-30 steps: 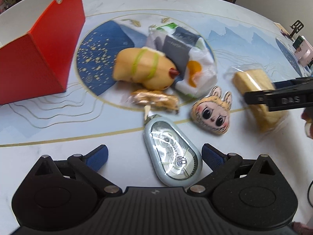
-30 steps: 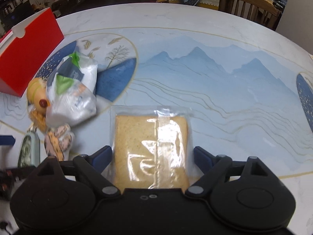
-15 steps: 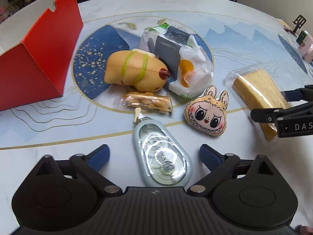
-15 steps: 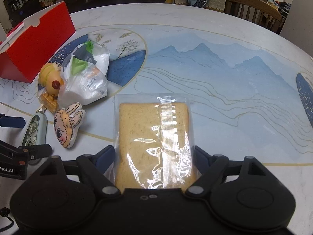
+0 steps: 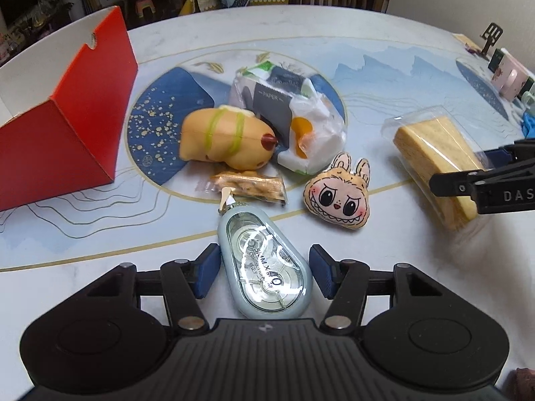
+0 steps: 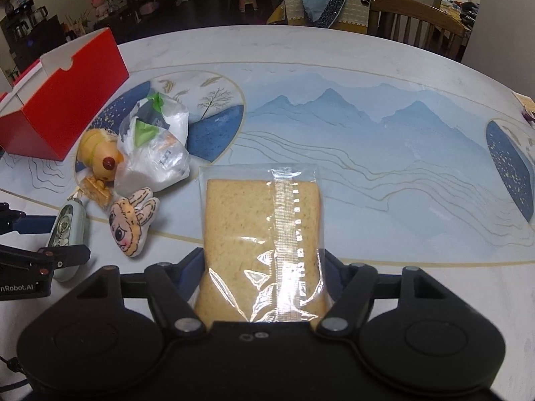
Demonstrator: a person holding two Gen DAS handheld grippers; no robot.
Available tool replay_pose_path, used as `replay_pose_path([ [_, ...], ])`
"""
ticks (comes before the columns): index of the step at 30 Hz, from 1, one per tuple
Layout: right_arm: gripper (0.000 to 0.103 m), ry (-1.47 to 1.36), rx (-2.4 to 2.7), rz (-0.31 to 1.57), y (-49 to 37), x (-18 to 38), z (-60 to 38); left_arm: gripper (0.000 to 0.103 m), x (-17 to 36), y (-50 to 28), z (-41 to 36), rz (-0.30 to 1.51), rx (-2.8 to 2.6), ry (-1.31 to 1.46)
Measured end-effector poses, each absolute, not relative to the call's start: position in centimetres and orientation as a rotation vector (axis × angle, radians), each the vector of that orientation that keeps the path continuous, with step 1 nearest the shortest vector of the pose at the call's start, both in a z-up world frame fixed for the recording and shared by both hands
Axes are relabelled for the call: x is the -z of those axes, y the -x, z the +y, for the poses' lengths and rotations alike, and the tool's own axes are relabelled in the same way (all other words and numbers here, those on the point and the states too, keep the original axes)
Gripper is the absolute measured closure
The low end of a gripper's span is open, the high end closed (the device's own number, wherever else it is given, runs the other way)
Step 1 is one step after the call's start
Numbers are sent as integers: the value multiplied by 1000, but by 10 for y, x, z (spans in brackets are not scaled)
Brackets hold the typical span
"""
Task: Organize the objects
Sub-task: 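Carry the cake packet and correction tape over the red box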
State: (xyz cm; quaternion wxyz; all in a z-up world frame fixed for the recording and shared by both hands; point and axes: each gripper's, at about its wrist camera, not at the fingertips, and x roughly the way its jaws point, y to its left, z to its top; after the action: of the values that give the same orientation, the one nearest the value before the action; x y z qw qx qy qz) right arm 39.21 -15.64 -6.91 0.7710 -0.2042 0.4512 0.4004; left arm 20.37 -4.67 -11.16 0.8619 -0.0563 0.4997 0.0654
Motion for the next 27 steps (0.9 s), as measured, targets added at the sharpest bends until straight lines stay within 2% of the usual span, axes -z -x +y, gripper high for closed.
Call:
replay_pose_path([
  [13, 33, 391, -960, 974, -352, 21, -152, 45, 79, -174, -18, 1011, -120, 185],
  [18, 33, 402, -1013, 1001, -332, 5, -128, 45, 58, -163, 2, 975, -100, 200],
  [27, 33, 434, -1095, 938, -295, -31, -66, 45, 25, -150, 56, 900, -101, 184],
])
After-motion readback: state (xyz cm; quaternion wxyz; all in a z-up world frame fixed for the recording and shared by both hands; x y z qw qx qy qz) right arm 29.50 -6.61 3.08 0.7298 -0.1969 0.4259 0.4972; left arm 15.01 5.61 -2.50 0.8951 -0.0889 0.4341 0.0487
